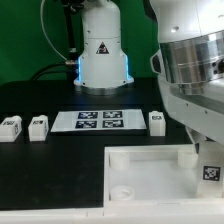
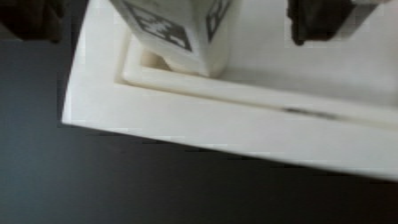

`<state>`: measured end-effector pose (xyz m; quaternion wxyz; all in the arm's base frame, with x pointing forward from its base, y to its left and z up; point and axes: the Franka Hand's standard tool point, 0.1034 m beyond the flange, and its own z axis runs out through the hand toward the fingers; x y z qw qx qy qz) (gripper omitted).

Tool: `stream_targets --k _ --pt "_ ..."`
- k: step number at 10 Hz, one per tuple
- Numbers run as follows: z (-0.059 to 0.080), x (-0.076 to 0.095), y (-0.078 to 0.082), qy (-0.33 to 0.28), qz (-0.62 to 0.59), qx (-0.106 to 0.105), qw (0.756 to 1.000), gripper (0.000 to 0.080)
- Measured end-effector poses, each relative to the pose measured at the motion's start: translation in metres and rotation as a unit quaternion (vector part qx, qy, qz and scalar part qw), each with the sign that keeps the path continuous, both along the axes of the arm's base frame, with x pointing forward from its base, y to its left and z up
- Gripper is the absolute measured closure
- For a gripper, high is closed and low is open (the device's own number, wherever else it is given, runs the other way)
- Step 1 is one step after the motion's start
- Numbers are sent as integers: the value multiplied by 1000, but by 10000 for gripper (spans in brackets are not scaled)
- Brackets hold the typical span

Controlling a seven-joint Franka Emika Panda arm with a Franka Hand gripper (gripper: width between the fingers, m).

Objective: Assemble one leg

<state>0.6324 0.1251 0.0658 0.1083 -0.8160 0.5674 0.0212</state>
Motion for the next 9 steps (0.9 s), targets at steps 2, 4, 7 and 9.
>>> stream_targets --k 2,4,7,9 --pt "-1 -1 -1 -11 57 -7 998 150" --pt "-1 -1 -1 -30 152 -18 988 150" --pt "21 3 -1 -50 270 -38 961 150" --pt "32 6 1 -57 269 -38 961 150"
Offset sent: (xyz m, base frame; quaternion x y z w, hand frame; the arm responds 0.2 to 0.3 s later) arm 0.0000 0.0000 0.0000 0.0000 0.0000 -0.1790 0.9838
